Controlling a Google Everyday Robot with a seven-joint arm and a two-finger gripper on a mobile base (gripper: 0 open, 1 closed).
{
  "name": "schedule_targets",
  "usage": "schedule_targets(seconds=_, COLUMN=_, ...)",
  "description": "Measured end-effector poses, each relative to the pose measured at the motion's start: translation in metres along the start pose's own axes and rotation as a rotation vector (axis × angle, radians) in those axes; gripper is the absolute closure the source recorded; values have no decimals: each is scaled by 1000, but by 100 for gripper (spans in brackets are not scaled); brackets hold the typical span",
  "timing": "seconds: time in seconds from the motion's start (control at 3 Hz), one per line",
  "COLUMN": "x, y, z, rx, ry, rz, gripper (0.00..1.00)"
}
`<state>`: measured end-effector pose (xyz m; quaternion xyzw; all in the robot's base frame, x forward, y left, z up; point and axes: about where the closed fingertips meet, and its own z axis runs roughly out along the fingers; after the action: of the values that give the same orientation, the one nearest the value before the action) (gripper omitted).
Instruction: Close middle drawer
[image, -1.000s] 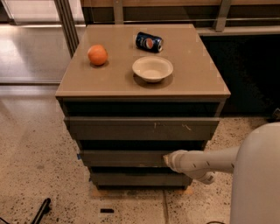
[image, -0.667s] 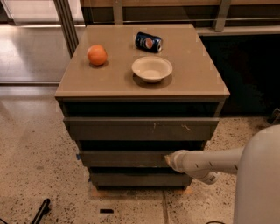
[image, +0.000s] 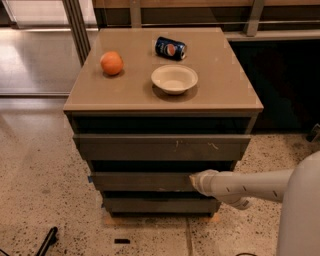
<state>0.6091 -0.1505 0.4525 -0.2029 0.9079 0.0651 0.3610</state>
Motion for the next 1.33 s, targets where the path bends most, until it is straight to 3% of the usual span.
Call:
schedule_targets(seconds=0.33, x=0, y=0, z=0, rx=0, ry=0, rz=0, gripper=100)
schedule_targets(seconds=0.67, x=-1, y=12, z=-1, rx=-37, ry=17, rz=-18, gripper=100)
schedule_targets(seconds=1.0, x=6, y=22, z=-20, rx=-17, ry=19, rz=2, gripper=100)
schedule_targets(seconds=1.33, x=16, y=23, z=-22, rx=-10, ry=30, rz=-2, gripper=81)
